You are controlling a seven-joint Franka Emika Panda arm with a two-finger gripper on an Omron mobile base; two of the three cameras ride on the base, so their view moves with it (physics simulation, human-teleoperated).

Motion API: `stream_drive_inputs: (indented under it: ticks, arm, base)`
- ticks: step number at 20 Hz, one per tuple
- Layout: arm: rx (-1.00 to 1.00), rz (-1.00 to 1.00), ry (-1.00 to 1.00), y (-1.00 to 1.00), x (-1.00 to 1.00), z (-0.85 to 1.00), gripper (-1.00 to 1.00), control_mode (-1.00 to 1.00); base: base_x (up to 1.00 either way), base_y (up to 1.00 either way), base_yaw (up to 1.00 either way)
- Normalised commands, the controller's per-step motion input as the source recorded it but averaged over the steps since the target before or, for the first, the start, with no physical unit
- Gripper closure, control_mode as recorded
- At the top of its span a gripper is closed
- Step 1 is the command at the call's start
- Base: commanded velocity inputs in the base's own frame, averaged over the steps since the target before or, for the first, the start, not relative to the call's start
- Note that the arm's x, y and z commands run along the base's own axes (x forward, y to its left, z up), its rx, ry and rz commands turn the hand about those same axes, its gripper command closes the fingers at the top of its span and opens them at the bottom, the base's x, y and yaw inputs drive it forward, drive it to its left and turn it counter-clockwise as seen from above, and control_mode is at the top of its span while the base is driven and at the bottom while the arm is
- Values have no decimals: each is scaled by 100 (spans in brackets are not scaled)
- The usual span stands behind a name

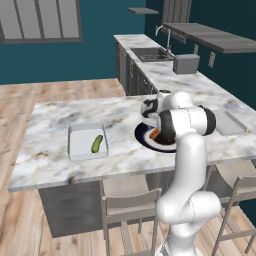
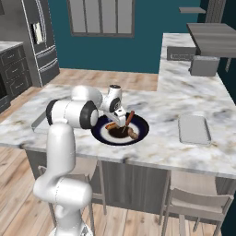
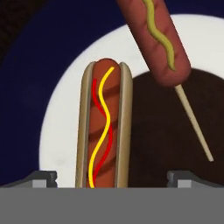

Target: Place one cooked food and one vegetable from the large plate to each tupperware container.

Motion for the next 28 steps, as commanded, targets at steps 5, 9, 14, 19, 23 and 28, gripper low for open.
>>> stream_drive_inputs:
  ticks: [5, 9, 14, 19, 23, 28]
  arm:
    - [-1, 0, 2, 0, 2, -25, -100, -100]
    - [-3, 0, 3, 0, 2, -27, -100, -100]
    - [0, 1, 2, 1, 0, -7, -100, -100]
    - [0, 2, 3, 0, 0, -8, 100, -100]
    - [0, 0, 0, 0, 0, -1, 100, -100]
    - [0, 9, -1, 26, -12, 30, 100, -100]
  base:
    - [0, 0, 0]
    - [0, 0, 0]
    - [0, 0, 0]
    - [0, 0, 0]
    - [0, 0, 0]
    - [0, 0, 0]
